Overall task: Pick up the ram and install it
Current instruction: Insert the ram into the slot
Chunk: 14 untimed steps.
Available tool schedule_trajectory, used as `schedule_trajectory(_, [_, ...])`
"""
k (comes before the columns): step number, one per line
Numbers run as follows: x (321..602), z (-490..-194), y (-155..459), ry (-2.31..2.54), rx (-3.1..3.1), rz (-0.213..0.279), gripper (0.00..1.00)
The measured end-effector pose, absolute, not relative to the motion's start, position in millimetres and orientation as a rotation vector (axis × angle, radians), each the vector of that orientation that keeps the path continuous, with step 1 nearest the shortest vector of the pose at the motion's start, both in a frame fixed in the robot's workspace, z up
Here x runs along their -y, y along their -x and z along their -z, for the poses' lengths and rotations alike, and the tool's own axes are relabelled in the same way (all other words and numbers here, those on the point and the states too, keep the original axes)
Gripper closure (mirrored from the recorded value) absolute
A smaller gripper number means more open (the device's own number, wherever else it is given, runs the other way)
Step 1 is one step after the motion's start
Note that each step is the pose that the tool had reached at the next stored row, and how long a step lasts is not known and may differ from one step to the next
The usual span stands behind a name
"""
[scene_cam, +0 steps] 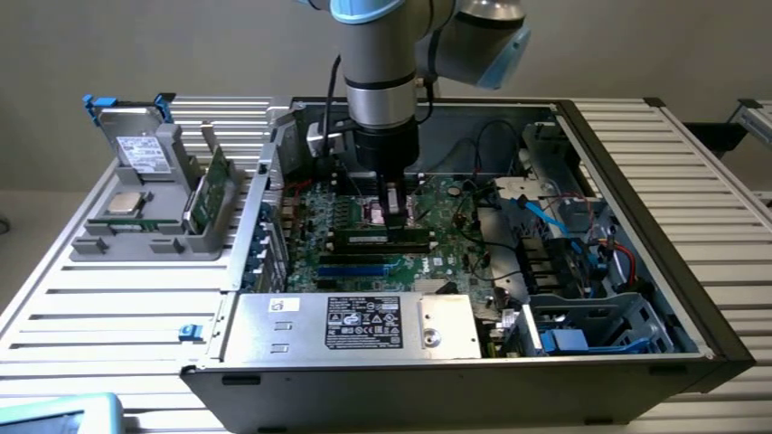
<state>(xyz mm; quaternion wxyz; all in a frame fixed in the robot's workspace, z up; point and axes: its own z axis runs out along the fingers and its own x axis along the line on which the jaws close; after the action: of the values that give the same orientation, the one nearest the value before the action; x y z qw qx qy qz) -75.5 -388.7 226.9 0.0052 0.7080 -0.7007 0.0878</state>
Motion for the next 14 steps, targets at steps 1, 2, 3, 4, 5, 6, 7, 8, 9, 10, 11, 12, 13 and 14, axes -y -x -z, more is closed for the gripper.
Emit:
schedule_trajectory(1, [388.7, -226.8, 75.5, -2.217, 2.194, -0.275, 0.86])
schedule_trajectory(2, [388.7, -226.6, 75.5, -2.217, 2.195, -0.275, 0.86])
schedule_trajectory(3, [388.7, -226.3, 75.6, -2.217, 2.195, -0.276, 0.86])
schedule_trajectory(4, [388.7, -226.2, 75.7, -2.216, 2.195, -0.276, 0.86])
schedule_trajectory(5, [388.7, -225.9, 75.8, -2.217, 2.195, -0.276, 0.86])
schedule_trajectory(6, [388.7, -225.6, 76.0, -2.217, 2.195, -0.276, 0.86])
schedule_trajectory(7, [388.6, -225.4, 76.0, -2.217, 2.195, -0.276, 0.86])
schedule_trajectory(8, [388.6, -225.2, 76.2, -2.217, 2.195, -0.277, 0.86])
schedule_trajectory(9, [388.6, -225.1, 76.2, -2.217, 2.195, -0.277, 0.86])
schedule_trajectory(10, [388.6, -225.0, 76.3, -2.217, 2.195, -0.277, 0.86])
schedule_trajectory(11, [388.6, -224.8, 76.4, -2.217, 2.195, -0.277, 0.86])
schedule_trajectory(12, [388.6, -224.6, 76.5, -2.216, 2.195, -0.277, 0.86])
schedule_trajectory(13, [388.6, -224.4, 76.5, -2.217, 2.195, -0.277, 0.86])
schedule_trajectory(14, [388.6, -224.2, 76.5, -2.216, 2.195, -0.277, 0.86])
